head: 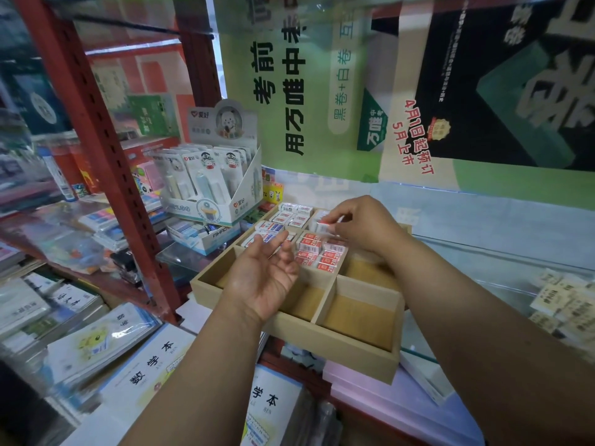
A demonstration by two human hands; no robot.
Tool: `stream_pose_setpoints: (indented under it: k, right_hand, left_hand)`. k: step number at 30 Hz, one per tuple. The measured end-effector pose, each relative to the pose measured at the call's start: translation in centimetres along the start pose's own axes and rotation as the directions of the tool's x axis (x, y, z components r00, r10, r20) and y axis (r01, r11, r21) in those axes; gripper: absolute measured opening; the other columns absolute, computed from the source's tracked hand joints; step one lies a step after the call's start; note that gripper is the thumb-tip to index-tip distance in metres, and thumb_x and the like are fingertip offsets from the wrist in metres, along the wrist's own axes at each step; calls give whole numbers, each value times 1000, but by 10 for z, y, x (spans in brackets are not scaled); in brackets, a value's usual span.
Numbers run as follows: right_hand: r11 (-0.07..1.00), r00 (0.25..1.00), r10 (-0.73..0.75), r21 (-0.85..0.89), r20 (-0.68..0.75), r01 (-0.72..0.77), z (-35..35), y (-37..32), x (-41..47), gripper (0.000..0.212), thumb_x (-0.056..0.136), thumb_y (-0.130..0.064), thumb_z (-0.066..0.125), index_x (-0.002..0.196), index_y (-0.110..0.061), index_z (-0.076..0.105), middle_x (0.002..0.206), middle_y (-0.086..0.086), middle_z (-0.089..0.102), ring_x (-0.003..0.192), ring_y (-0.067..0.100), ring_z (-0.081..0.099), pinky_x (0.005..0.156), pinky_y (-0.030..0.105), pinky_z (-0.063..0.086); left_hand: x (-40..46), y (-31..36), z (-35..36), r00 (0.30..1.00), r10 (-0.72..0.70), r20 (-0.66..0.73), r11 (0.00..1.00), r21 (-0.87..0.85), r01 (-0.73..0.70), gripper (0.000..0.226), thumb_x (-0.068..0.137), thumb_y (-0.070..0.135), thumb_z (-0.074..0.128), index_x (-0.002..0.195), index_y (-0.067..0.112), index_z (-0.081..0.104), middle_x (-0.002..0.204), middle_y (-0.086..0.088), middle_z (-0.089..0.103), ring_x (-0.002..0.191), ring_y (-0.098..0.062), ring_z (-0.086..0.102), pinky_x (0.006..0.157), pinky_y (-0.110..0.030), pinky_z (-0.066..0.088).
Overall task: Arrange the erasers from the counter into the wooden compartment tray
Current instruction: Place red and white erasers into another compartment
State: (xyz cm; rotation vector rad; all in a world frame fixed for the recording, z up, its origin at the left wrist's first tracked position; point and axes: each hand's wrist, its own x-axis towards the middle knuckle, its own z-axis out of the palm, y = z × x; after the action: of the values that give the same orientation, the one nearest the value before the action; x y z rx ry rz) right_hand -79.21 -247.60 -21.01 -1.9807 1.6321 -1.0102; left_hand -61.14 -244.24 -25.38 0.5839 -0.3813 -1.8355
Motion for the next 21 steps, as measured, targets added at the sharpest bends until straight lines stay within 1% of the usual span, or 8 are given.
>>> stream_pose_setpoints:
  k: [2,4,8,12,15,17,19,21]
  right_hand:
    - [976,997,82,-201,-8,-82,-1,5,-2,15,81,-11,72,94,-17,76,87,-5,67,71,7,53,62,16,39]
    - [936,990,140,-325,-2,-133,3,6,-4,12,79,-14,73,91,-16,76,93,-1,70,81,12,55,69,21,39]
    - [904,990,144,-405,-8,-135,18,9,-2,9,79,-13,69,86,-9,74,93,8,70,91,24,62,76,30,49]
    - [903,992,119,-411,-44,-126,27,12,2,11,78,-4,61,81,-6,72,87,10,69,87,27,62,74,31,51]
    - [895,990,136,-425,-28,-135,28,13,0,10,80,-5,61,78,-5,70,85,11,67,85,27,61,72,30,49]
    - [889,986,161,-429,-31,-159,30,15,-2,15,81,-5,59,66,-8,63,74,8,62,80,27,59,64,27,44]
    - [873,984,171,-455,-48,-174,33,16,-3,29,80,-4,56,54,-12,48,62,4,48,73,26,53,54,24,34]
    - [864,983,174,-470,-56,-180,37,15,-2,30,80,-3,55,54,-12,43,60,3,41,69,24,49,49,24,28]
  left_hand:
    - [1,0,0,1000,13,-24,1000,14,-13,46,102,39,36,124,4,56,74,-6,55,59,-10,46,47,-20,40]
    - [1,0,2,999,17,-40,1000,26,-16,43,102,39,37,121,6,57,73,-5,54,60,-10,46,48,-20,39]
    - [1,-1,2,999,14,-51,1000,23,-13,38,101,38,39,115,8,59,73,-5,54,61,-10,46,55,-21,36]
    - [0,0,2,999,12,-53,1000,19,-11,37,101,38,41,113,9,59,73,-5,54,61,-10,46,54,-21,36]
    - [-1,0,4,998,14,-59,1000,27,-12,36,101,38,40,111,9,59,73,-5,54,61,-10,46,53,-21,36]
    - [-2,-1,5,998,10,-57,1000,30,-9,36,101,38,40,111,9,59,73,-5,53,61,-10,45,53,-21,36]
    - [-3,-1,5,999,10,-54,1000,29,-9,35,101,38,40,111,9,58,73,-5,54,62,-10,46,52,-21,37]
    - [-3,-1,4,999,11,-53,1000,27,-9,35,101,38,40,110,9,58,73,-5,54,62,-10,46,51,-21,38]
